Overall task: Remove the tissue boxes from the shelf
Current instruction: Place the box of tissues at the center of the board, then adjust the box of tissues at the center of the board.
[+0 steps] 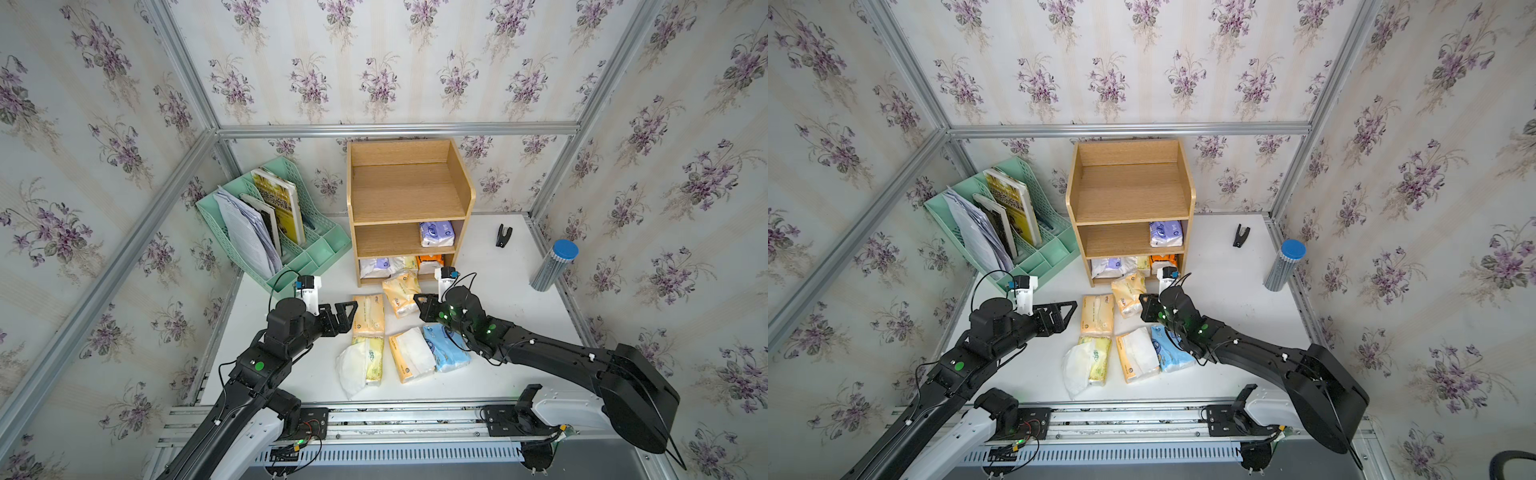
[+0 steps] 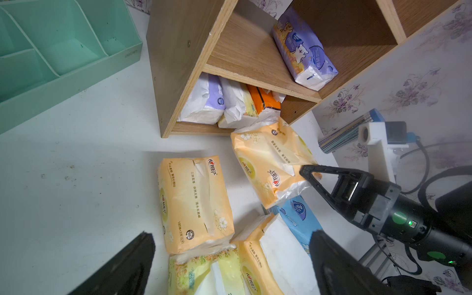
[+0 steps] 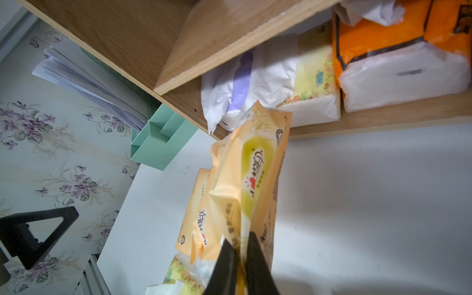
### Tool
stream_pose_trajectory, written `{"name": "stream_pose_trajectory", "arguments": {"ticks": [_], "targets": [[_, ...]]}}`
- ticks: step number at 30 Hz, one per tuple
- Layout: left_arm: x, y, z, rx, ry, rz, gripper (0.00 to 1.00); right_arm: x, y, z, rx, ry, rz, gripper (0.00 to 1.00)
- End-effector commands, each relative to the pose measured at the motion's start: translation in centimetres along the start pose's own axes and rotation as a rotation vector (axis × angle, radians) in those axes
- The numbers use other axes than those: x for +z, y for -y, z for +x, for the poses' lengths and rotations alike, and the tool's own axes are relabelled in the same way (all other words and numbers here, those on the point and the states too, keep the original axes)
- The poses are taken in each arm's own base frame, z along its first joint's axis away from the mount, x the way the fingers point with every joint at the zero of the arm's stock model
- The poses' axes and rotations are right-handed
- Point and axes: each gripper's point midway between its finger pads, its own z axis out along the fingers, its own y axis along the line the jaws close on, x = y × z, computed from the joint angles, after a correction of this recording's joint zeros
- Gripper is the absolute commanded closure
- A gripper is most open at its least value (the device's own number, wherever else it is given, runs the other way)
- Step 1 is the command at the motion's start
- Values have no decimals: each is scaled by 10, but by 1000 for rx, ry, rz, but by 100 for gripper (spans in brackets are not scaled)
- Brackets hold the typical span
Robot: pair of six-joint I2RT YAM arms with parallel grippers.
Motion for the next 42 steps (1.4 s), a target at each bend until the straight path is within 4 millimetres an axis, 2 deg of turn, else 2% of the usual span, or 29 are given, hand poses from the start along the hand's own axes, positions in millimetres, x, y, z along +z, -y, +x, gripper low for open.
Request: {"name": "stream_pose_trajectory", "arguments": {"ticks": [1,7,13,15,17,18,23,26,30,34,38,42], "targets": [[1,0,-2,-5,8,-5,1,-3,12,-5,8,43,51,89],[8,-1,0,-2,-10,-7,1,6,25,9,3,4,96,88],[16,-3,4,7,-27,-15,1,24,26,32,25,-71,89,77],[18,-3,4,10,-32,-18,1,25,30,37,33,-84,111,69],[20,-4,5,16,-39,-21,1,20,38,39,44,-80,164,50],[21,-4,4,19,-39,-22,1,17,40,37,45,-72,177,46],[26,-6,5,31,-48,-33,1,-5,38,11,9,12,201,28],[30,-6,4,30,-50,-35,1,-3,35,1,-36,-3,177,28],[35,-7,6,29,-65,-37,1,17,48,-1,-38,-79,207,38],[35,-9,8,33,-74,-48,1,42,51,12,-71,-153,198,39],[33,-14,12,32,-72,-64,1,63,42,32,-68,-232,117,43],[31,-19,16,33,-76,-80,1,68,39,50,-72,-268,100,45]]}}
